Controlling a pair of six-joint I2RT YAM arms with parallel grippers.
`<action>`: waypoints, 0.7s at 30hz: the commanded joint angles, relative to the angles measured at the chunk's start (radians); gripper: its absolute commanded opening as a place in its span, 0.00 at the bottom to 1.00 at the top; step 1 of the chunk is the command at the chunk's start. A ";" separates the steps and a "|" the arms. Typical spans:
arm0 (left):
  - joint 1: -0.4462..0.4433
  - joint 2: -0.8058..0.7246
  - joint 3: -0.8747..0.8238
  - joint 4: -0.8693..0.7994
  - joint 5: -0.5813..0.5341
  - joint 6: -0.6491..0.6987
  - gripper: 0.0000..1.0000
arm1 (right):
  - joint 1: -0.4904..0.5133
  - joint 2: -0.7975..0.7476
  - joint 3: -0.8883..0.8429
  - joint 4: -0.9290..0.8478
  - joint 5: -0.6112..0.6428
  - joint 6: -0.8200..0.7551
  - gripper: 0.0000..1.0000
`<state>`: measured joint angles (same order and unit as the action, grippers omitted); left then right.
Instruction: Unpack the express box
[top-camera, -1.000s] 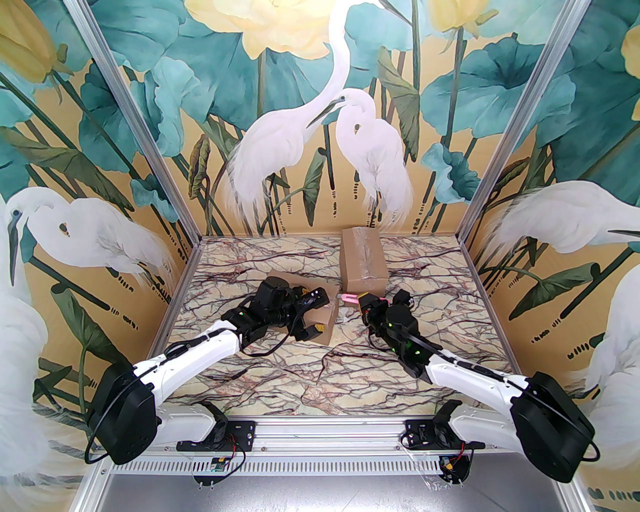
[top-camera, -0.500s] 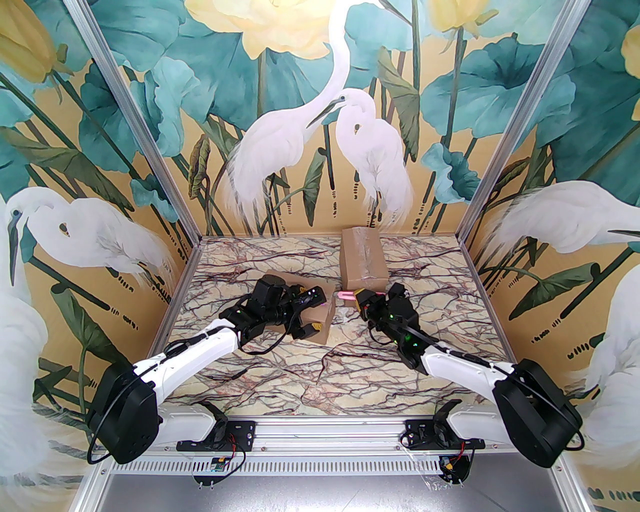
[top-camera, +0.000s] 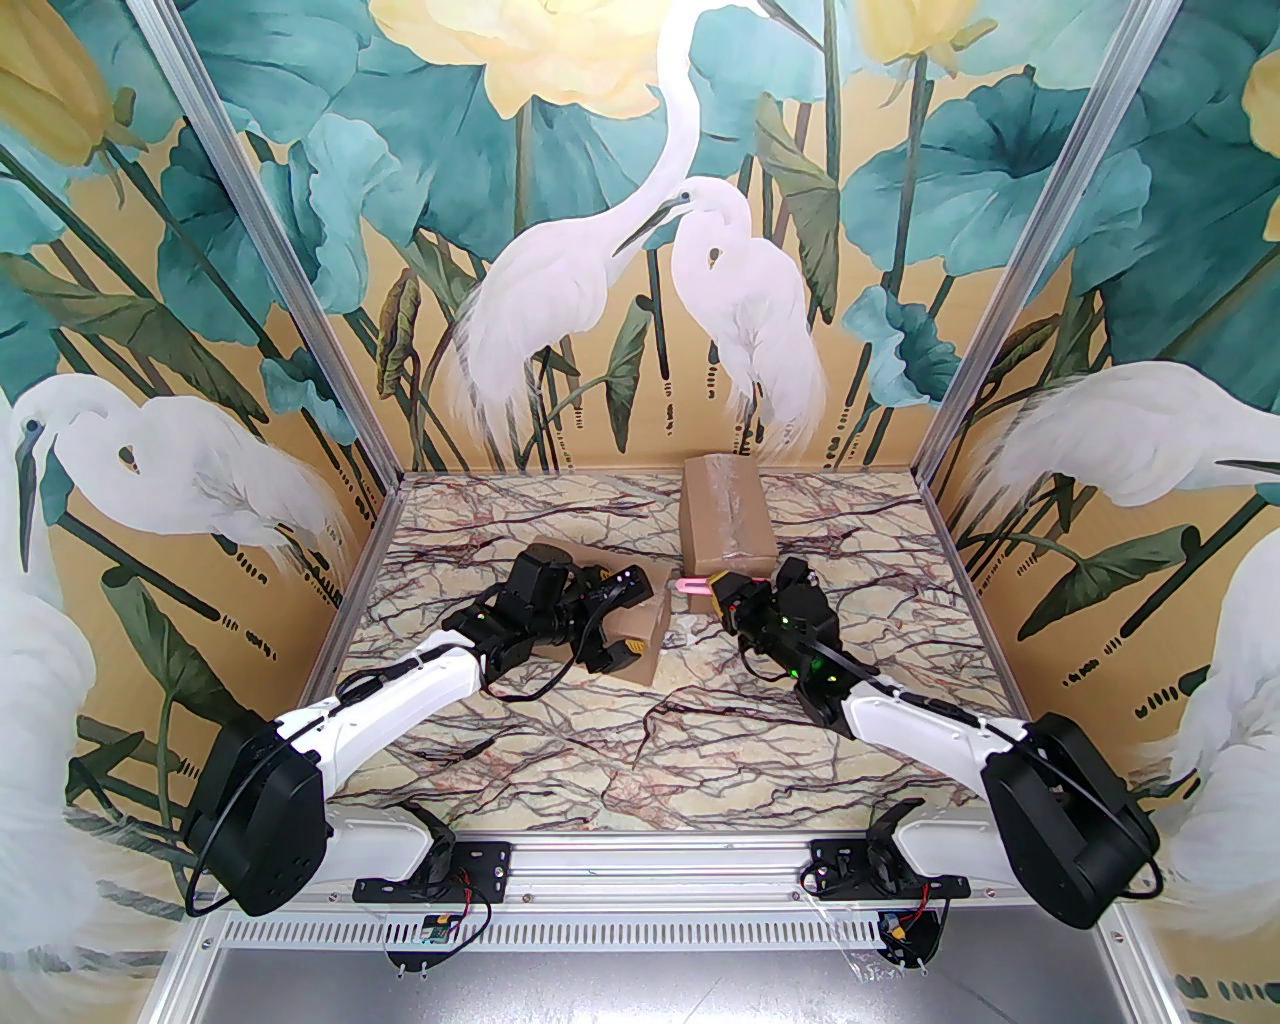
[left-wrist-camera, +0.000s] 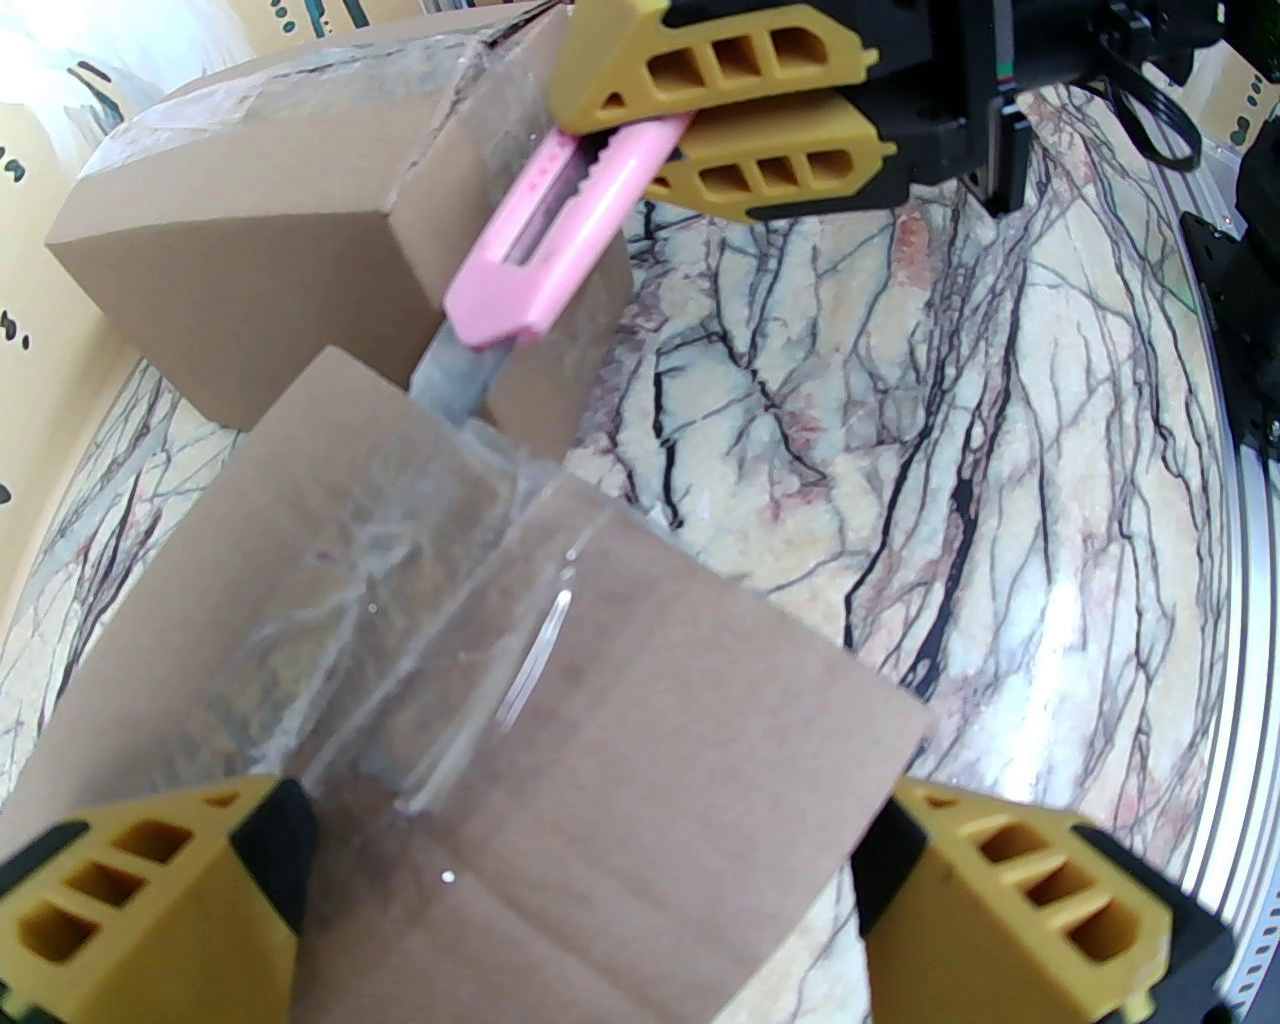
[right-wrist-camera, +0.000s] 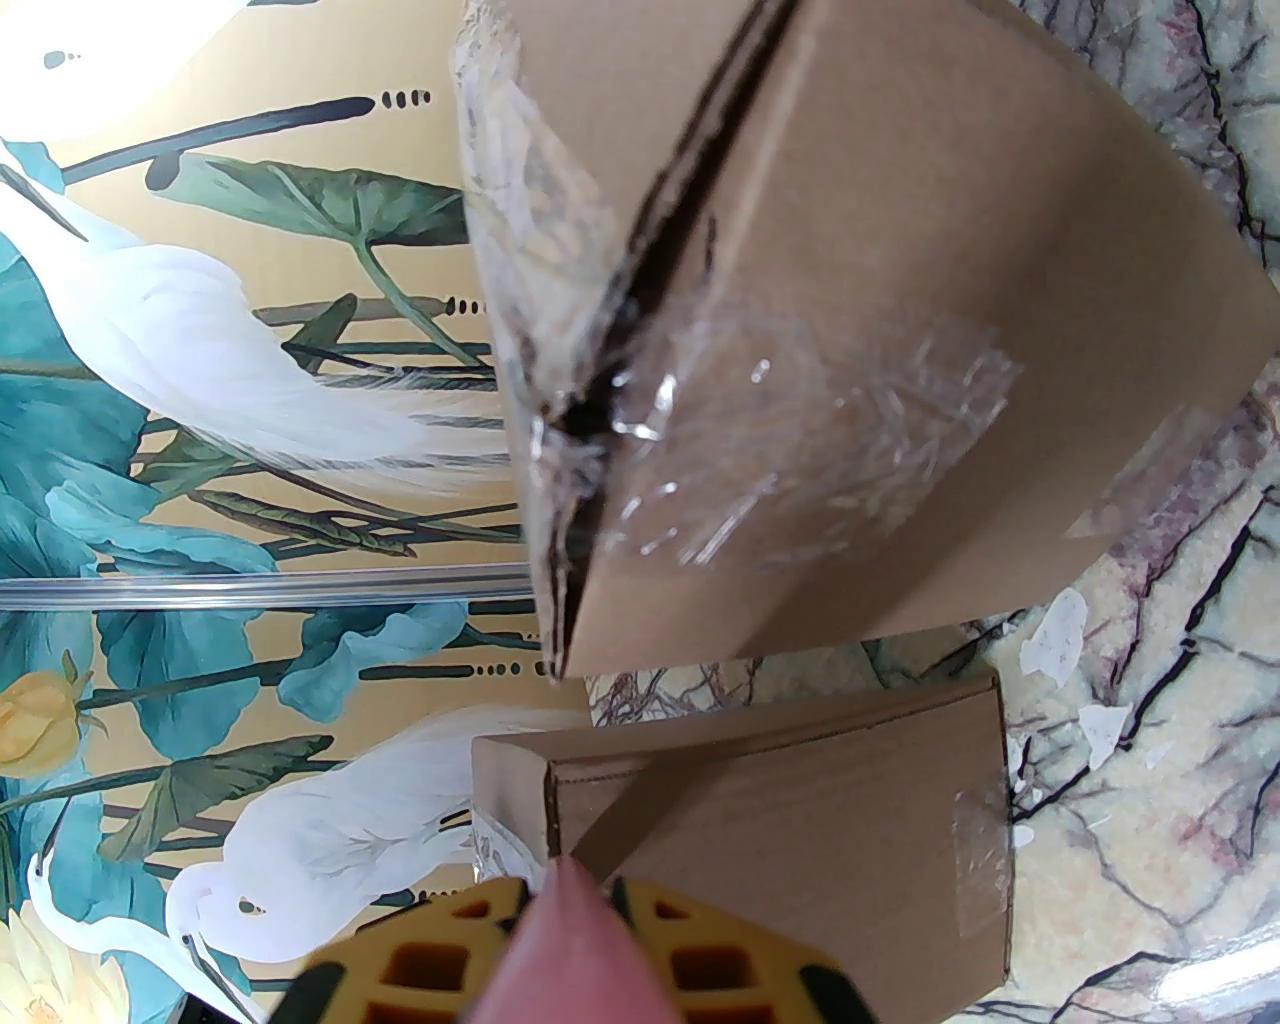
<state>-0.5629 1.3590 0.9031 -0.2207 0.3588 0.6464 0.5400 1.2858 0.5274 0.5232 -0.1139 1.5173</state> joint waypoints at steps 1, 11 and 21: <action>0.018 0.029 0.004 -0.003 -0.067 -0.064 0.93 | 0.025 -0.046 0.002 -0.122 -0.217 -0.034 0.00; 0.018 -0.003 -0.018 -0.054 0.027 -0.052 0.92 | 0.010 -0.093 -0.021 -0.146 -0.193 -0.036 0.00; -0.004 0.006 -0.001 -0.060 0.085 -0.039 0.91 | 0.018 -0.038 0.058 -0.155 -0.233 -0.032 0.00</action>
<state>-0.5610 1.3540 0.9028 -0.2504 0.4221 0.6479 0.5240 1.2297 0.5430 0.4145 -0.1806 1.5043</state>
